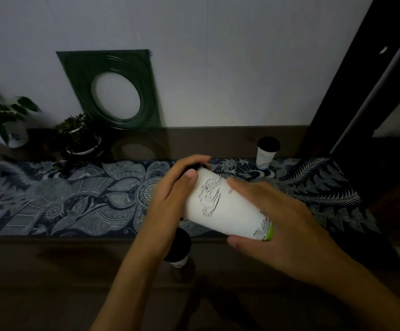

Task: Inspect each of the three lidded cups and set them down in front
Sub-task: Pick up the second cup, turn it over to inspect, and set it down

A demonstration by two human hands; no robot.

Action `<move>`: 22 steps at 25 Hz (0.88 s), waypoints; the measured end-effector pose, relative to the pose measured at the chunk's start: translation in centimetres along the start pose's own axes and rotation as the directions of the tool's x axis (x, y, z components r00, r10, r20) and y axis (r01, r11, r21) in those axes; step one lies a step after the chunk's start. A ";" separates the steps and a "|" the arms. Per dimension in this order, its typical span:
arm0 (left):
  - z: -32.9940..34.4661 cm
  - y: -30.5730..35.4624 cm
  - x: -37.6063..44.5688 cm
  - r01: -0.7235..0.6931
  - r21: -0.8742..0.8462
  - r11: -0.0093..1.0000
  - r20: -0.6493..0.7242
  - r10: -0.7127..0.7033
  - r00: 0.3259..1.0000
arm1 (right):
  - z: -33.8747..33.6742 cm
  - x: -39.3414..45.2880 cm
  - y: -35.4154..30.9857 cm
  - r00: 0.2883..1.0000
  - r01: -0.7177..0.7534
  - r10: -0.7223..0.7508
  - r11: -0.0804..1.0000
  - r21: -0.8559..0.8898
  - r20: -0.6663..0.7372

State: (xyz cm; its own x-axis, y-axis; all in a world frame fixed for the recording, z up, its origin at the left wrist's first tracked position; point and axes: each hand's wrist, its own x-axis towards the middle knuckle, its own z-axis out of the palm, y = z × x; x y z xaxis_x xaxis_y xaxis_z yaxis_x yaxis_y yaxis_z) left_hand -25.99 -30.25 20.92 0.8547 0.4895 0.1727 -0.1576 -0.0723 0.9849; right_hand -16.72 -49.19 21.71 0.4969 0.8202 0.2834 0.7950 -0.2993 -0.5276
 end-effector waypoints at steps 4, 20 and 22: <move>0.1 0.5 -0.4 -0.081 0.001 0.997 0.032 0.081 0.996 | -1.1 0.5 -1.1 0.874 -0.472 0.307 0.343 0.812 0.378; 0.7 0.4 -0.8 -0.308 0.098 0.946 0.002 0.309 0.951 | -1.9 0.7 -0.9 0.834 -0.541 0.277 0.234 0.808 0.478; 0.9 0.2 -0.7 -0.279 0.067 0.958 -0.074 0.284 0.956 | -1.7 0.7 -1.1 0.879 -0.459 0.329 0.386 0.801 0.345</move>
State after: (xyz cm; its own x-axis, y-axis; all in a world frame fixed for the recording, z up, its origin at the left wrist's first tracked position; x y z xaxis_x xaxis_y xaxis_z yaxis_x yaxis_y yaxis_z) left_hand -26.14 -31.40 20.97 0.7357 0.5119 0.4435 -0.3563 -0.2644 0.8962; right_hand -16.67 -49.12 23.80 0.5781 0.7908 -0.2009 -0.2000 -0.1014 -0.9745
